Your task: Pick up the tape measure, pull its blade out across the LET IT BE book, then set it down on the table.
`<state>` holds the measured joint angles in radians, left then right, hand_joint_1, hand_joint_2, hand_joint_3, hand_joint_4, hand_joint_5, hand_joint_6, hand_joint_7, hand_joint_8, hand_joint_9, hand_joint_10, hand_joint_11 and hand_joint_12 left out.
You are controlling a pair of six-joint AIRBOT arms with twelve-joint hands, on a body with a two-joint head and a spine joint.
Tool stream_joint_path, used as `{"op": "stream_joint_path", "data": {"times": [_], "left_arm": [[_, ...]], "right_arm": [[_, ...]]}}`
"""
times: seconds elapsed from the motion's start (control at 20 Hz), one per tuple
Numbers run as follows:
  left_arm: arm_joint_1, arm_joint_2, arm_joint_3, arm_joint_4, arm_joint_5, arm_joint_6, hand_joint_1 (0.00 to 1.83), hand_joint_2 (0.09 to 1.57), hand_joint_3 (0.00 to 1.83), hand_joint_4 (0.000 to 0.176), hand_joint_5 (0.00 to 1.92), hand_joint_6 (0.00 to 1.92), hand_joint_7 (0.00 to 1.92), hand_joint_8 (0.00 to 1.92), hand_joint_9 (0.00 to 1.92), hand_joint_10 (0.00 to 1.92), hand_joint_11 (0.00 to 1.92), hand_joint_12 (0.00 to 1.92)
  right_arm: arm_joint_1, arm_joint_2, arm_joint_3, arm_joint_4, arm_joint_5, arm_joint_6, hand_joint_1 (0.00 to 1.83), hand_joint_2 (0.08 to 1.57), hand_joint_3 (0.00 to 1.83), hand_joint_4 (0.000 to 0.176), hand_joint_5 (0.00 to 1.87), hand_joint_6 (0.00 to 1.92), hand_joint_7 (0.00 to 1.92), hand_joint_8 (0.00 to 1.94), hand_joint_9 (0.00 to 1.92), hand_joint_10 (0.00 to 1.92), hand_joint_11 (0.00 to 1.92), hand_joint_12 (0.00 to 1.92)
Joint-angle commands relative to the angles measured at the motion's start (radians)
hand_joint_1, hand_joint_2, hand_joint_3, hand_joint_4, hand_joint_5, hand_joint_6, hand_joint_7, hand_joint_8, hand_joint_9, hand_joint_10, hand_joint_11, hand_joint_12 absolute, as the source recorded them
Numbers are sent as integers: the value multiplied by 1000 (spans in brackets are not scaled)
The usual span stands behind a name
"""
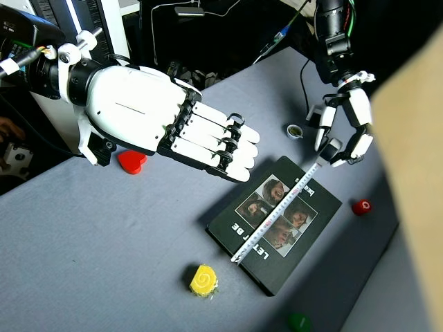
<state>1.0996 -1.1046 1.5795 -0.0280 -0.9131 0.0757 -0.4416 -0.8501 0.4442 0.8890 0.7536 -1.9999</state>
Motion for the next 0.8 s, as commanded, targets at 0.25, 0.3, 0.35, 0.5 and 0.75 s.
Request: {"op": "stream_joint_path", "data": {"times": [0.25,0.3,0.35,0.5,0.75], "left_arm": [[-60,48,-34,-28,-114,-8,1381,1090,0,0,1020,779,1038,900,931,1195,857,1023],[-69,57,-43,-24,-111,-8,1382,1090,0,0,1010,791,1049,884,934,1195,864,1027],[-79,66,-55,-16,-106,-8,1382,1086,0,0,1009,797,1062,858,944,1178,868,1033],[-97,114,-117,10,-82,-15,1383,1083,0,0,1010,811,1077,798,956,1175,865,1028],[-83,178,-210,31,-79,-15,1382,1087,0,0,990,847,1066,802,962,1177,849,1040]], "right_arm": [[8,5,-5,-64,79,8,53,1064,3,0,0,0,0,0,0,0,0,87],[8,5,-5,-64,79,8,53,1063,3,0,0,0,0,0,0,0,0,88],[8,5,-5,-64,79,8,53,1063,3,0,0,0,0,0,0,0,0,88],[10,7,-5,-65,84,8,54,1058,0,0,0,0,0,0,0,0,0,49],[23,22,-2,-74,91,14,54,1054,0,0,0,0,0,0,0,0,0,0]]}}
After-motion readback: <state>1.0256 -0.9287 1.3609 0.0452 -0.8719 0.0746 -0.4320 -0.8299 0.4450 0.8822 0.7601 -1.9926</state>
